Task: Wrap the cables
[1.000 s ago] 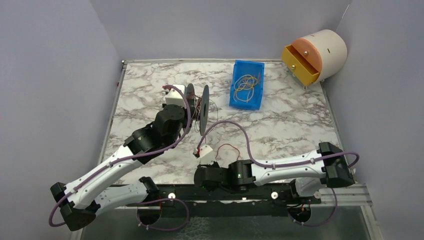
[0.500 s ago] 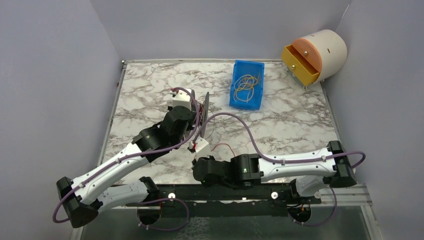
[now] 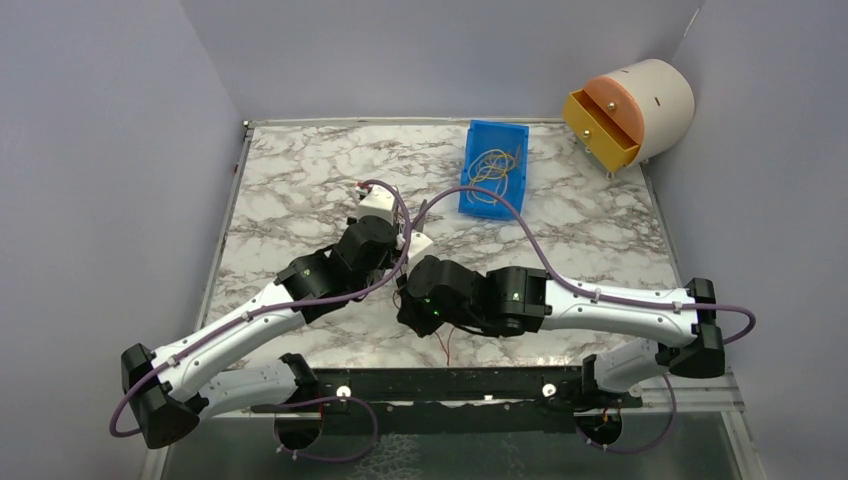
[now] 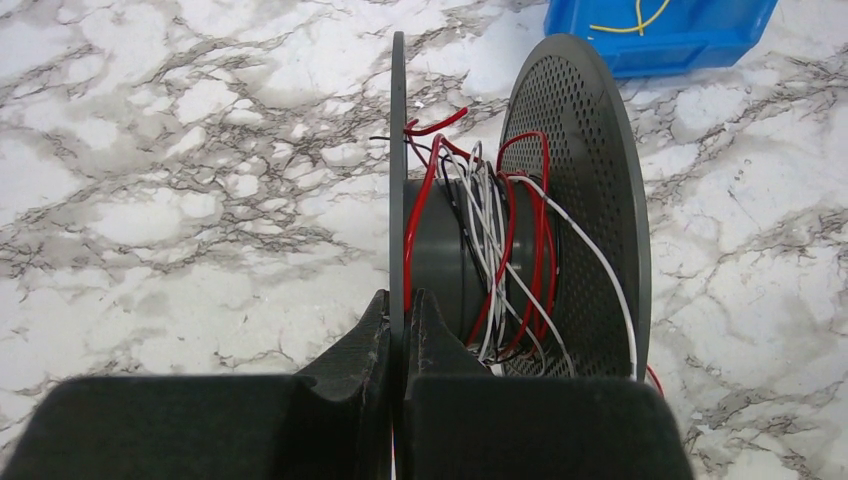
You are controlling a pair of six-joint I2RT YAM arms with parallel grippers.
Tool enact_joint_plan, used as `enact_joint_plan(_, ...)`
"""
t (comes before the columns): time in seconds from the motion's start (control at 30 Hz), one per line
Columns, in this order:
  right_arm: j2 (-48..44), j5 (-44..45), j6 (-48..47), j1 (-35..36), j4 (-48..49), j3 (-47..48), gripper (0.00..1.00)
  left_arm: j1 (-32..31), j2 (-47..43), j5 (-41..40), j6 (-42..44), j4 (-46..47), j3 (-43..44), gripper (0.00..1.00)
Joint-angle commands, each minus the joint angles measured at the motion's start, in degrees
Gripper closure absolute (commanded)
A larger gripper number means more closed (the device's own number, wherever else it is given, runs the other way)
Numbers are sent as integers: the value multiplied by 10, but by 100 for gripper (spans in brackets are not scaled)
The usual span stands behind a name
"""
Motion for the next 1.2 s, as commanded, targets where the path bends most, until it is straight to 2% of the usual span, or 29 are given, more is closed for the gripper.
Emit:
enact_joint_plan(0.0, -13, -43, -32, -20, 5, 38, 99, -16, 9, 11, 3, 12, 0, 100)
enact_joint_plan(0.5, -34, -115, -44, -27, 67, 43, 99, -17, 50, -11, -9, 3, 20, 100)
enact_joint_plan(0.9, -62, -95, -39, -27, 76, 48, 99, -16, 49, -12, -21, 0, 17, 100)
enact_joint_plan(1.17, -112, -63, -10, -27, 102, -9, 99, -16, 23, -11, -49, 2, 18, 100)
